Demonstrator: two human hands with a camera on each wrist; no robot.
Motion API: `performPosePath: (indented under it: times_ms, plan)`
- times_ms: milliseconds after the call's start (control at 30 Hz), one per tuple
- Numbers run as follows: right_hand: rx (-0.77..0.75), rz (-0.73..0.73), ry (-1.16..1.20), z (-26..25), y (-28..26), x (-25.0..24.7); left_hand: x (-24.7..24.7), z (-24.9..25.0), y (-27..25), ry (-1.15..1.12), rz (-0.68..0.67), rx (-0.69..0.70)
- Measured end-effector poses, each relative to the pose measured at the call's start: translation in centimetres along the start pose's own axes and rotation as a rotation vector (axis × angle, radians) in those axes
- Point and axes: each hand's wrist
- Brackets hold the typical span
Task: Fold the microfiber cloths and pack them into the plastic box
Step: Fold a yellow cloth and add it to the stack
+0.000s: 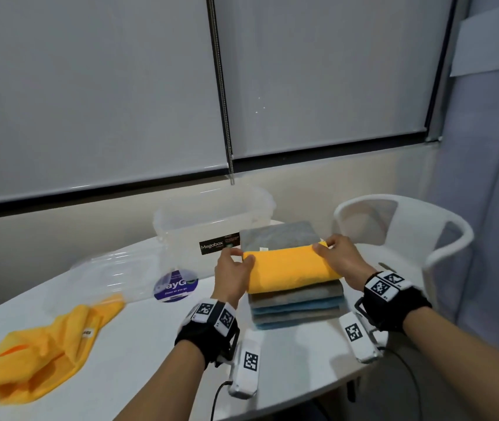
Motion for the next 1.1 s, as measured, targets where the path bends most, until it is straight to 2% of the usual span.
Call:
performPosePath:
  times_ms: [167,333,400,467,567,633,700,767,833,967,1100]
  plan:
    - [0.016,0.047,-0.082,1.4,-0.1,1.2,1.3,-1.4,0.4,0.108,0.089,0.01]
    - [-0.018,0.016,-0.153,2.1,-0.1,2.1,1.7,-2.5,0.4,0.249,0.034,-0.015]
    - [-0.018,0.013,-0.153,1.6,0.0,1.8,1.5,-1.9,0.4,0.3,0.012,0.023]
    - [-0.016,0.005,-0.152,0.9,0.1,1.0,1.1,-1.3,0.3,0.414,0.017,0.157]
    - [-0.055,0.021,-0.16,-0.2,0.3,-0.5,0.7,0.3,-0.8,0.591,0.058,0.436]
    - [-0.125,0.069,-0.236,-1.1,-0.1,-1.4,0.8,1.4,-1.7,0.635,-0.003,0.587]
    - [-0.254,0.122,-0.354,-2.0,-0.7,-1.9,1.3,1.8,-2.4,0.701,-0.115,0.661]
    - [-0.371,0.083,-0.404,-3.0,-1.6,-1.6,1.9,1.6,-2.6,0.769,-0.228,0.664]
    - [-0.402,-0.044,-0.426,-3.4,-2.3,-0.9,2.4,1.3,-2.4,0.8,-0.319,0.629]
    - [-0.336,-0.201,-0.528,-1.9,-2.7,0.2,2.6,0.5,-2.0,0.831,-0.426,0.565]
    - [-0.257,-0.247,-0.522,-0.3,-2.5,0.8,3.0,-0.9,-1.6,0.808,-0.472,0.456]
Point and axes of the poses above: each hand's wrist, its own y-axis towards the middle knuckle, its own x-axis out of the palm, z = x × y, and after that the axes turned 1 degree about x, right-handed
